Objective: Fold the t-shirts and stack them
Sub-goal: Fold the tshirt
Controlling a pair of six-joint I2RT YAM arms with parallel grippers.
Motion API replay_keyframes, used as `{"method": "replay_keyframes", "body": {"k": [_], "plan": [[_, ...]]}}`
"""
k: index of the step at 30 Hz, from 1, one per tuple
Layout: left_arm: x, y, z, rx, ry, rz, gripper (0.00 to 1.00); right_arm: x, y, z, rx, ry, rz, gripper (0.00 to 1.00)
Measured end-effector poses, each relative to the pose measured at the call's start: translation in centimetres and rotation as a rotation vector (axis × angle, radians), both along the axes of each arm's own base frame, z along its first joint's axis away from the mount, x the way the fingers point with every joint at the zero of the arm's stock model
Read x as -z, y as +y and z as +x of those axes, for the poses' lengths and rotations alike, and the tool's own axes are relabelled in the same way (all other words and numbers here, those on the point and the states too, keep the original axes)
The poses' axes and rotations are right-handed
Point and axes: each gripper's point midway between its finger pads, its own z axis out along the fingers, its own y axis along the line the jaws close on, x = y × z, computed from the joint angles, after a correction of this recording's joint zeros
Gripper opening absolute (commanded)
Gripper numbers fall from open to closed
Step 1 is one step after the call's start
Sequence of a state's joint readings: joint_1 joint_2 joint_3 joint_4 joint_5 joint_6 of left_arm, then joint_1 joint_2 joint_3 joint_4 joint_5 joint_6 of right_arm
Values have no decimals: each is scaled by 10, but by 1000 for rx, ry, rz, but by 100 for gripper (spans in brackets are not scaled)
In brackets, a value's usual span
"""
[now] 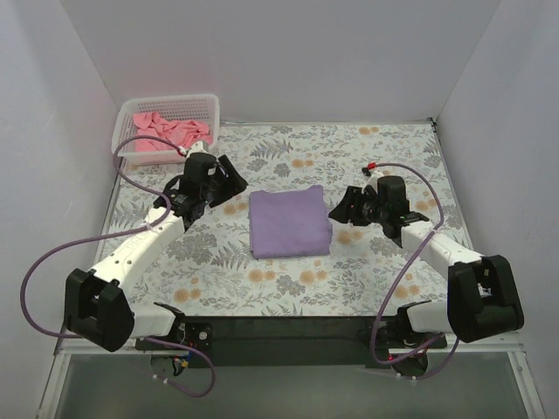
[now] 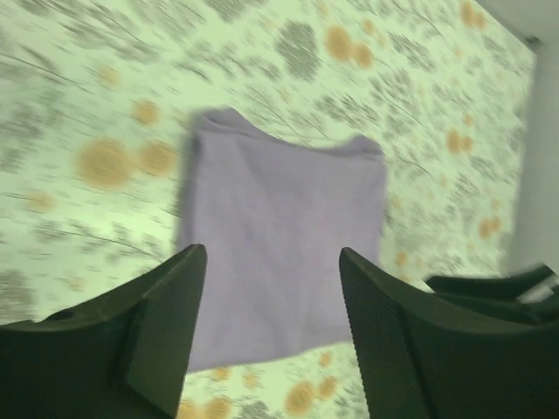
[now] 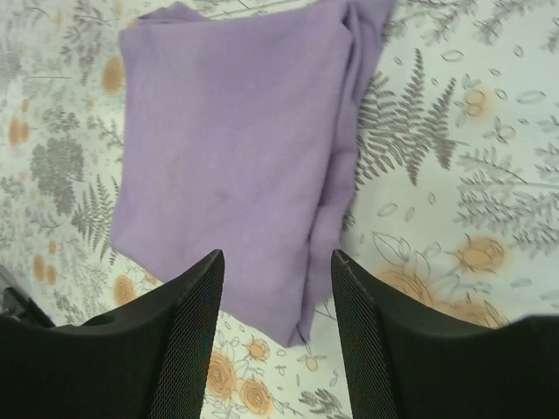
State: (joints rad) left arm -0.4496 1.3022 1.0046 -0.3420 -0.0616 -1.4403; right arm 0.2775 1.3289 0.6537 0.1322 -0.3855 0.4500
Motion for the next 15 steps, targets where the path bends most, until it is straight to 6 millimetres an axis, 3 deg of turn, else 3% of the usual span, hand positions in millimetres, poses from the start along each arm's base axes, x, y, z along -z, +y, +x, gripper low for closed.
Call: {"method": "replay_keyframes", "body": {"k": [3,8,15], "plan": [[-7,40,8,-86,-5,87,70,8,-9,-11,9,39,-78,62],[9,63,-3,-92,49,184,73,29,-11,-35,-14,129,-165,63],[87,57,-52,19,280,183,73,38,-14,-47,-16,166,-228,69]]}}
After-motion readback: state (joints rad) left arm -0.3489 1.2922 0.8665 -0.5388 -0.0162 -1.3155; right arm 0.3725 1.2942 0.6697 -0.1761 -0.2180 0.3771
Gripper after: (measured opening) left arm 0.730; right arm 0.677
